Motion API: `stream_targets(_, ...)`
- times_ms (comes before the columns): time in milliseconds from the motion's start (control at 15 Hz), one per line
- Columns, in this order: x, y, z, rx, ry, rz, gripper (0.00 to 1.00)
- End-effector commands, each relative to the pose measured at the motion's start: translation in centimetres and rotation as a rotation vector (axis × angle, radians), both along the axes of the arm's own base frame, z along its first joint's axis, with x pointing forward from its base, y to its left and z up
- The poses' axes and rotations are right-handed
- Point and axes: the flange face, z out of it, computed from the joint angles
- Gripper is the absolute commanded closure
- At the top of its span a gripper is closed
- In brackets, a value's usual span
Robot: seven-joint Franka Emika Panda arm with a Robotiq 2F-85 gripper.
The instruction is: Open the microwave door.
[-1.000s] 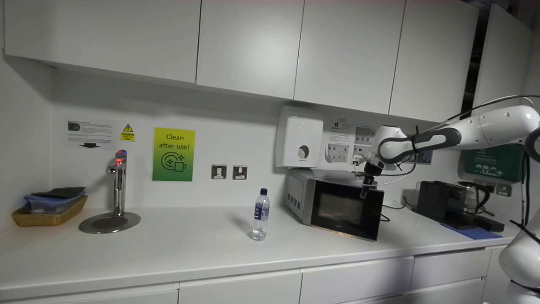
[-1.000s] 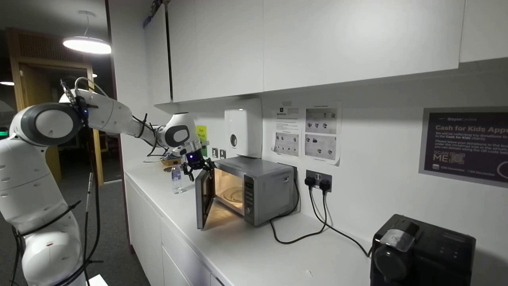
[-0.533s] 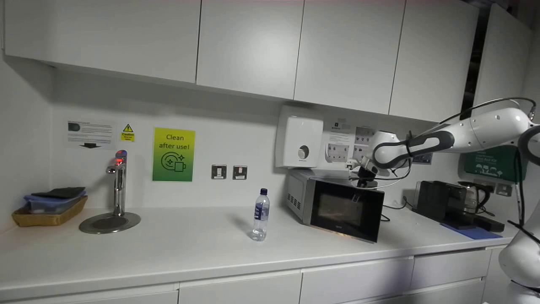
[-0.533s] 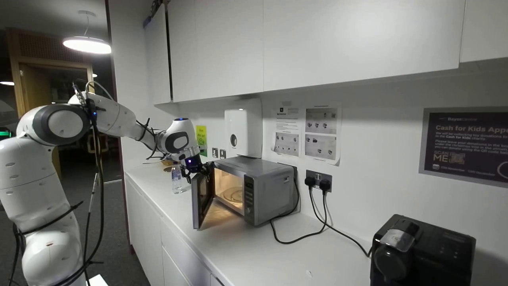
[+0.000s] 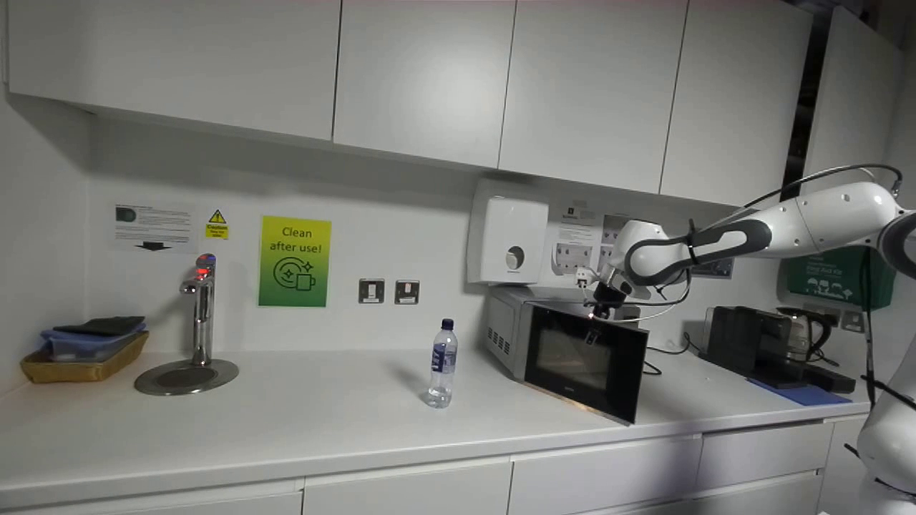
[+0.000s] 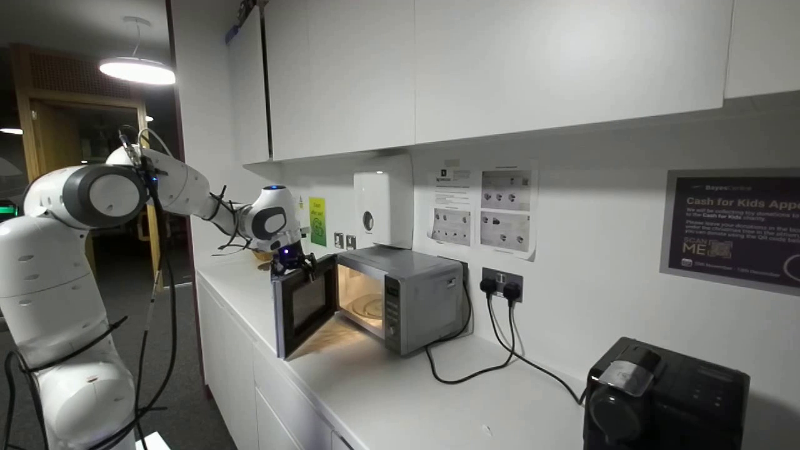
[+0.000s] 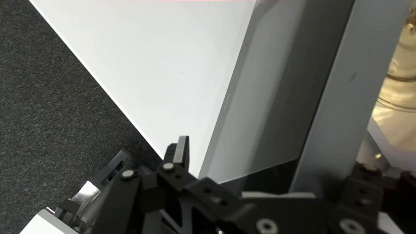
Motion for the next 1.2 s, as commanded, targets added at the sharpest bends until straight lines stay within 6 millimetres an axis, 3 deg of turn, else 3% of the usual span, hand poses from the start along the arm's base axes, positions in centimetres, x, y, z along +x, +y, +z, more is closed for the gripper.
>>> stream_targets(0,0.6,1.3,0.1,0.015,0.014,0.017,0.0)
stream_targets(600,0.4,-0.6,0.8,-0.016,0.023,-0.032,0.0)
stream_targets(800,-1.1,-2.7,1.4,-0.036,0.078,-0.117,0.0)
stream_targets(1000,-2.2,-2.5,1.7,-0.033,0.118,-0.192,0.0)
stream_targets(1133,-2.4,-1.2,1.8,-0.021,0.135,-0.232,0.0)
